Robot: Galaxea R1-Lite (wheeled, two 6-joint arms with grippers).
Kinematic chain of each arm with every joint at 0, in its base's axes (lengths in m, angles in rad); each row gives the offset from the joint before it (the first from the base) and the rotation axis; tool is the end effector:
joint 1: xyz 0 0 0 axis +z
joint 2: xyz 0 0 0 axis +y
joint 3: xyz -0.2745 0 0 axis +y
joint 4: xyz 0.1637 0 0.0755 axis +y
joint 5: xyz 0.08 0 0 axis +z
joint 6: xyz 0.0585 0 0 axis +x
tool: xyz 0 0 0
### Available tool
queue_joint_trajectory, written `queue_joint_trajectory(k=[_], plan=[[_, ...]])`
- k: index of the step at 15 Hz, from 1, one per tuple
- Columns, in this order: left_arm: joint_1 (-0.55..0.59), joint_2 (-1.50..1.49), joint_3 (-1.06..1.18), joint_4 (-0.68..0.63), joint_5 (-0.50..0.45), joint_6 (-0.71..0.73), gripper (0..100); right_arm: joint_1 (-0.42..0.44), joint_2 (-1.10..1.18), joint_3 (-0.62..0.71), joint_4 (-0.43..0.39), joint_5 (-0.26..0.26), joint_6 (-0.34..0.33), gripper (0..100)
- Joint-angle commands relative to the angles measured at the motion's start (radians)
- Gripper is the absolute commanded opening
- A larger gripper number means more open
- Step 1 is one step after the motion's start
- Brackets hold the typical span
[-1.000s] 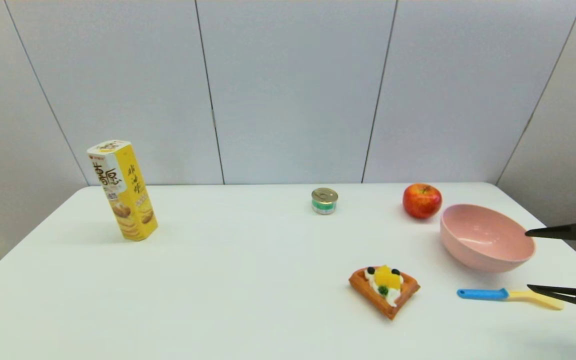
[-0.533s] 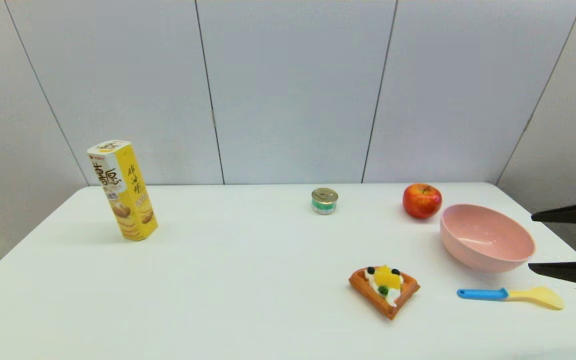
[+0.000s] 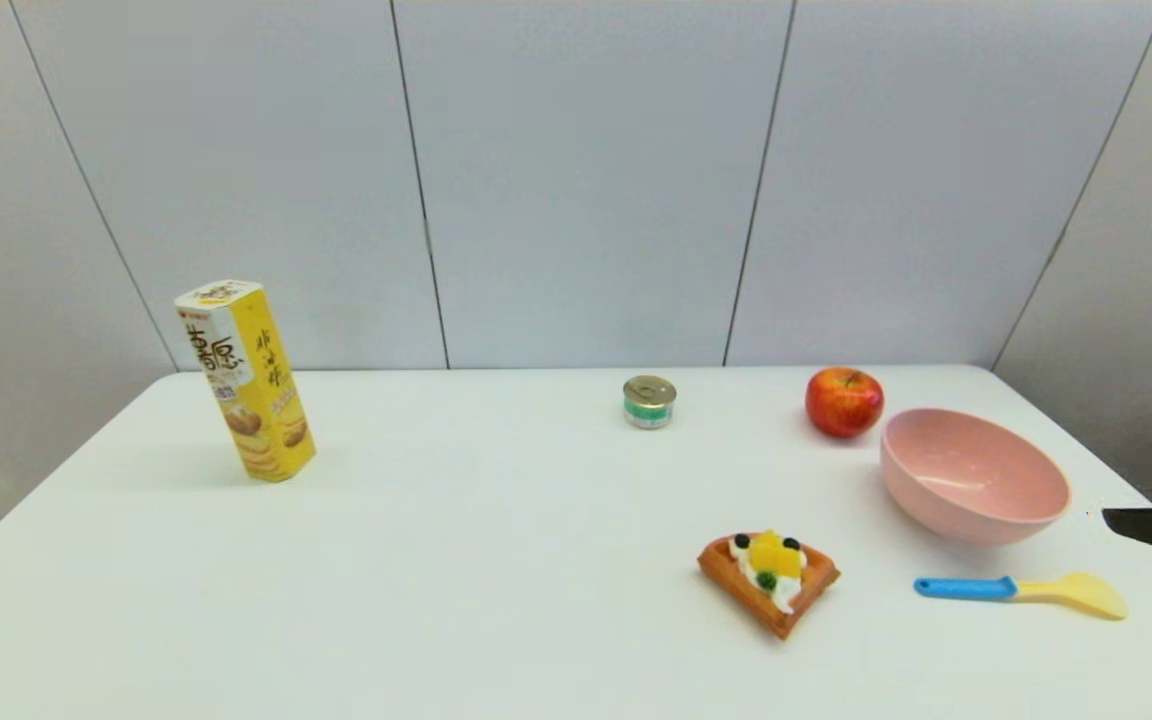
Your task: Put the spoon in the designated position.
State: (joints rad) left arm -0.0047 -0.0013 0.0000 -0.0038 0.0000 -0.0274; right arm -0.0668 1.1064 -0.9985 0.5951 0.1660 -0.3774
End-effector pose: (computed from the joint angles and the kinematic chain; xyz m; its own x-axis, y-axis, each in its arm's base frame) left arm 0.0276 -0.0001 0.0761 1.0000 -0.0047 0.0051 0.0048 0.9996 -0.0274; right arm 0.1533 -0.0006 0.2138 0.7618 0.1146 -0.6376 -0.2934 0.9385 -0.1818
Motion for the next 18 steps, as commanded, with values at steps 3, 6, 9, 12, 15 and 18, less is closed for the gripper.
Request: queue_joint_trajectory(k=[3,6,9,12,15,18], plan=[[0.000,0.001,0.002,-0.002,0.000,0.000,100,0.050,-0.470,0.244,-0.038,-0.263,0.195,100],[0.000,0.001,0.002,-0.002,0.000,0.000,100,0.116,-0.685,0.304,-0.055,-0.266,0.229,100],[0.000,0.001,0.002,-0.002,0.000,-0.002,100,0.104,-0.815,0.437,-0.173,-0.266,0.233,100],[0.000,0.001,0.002,-0.002,0.000,0.000,100,0.056,-0.913,0.589,-0.275,-0.267,0.235,100],[0.000,0.001,0.002,0.001,0.000,0.000,100,0.058,-1.013,0.735,-0.353,-0.263,0.261,100],[0.000,0.001,0.002,-0.002,0.000,-0.002,100,0.059,-1.106,0.778,-0.334,-0.230,0.278,100]])
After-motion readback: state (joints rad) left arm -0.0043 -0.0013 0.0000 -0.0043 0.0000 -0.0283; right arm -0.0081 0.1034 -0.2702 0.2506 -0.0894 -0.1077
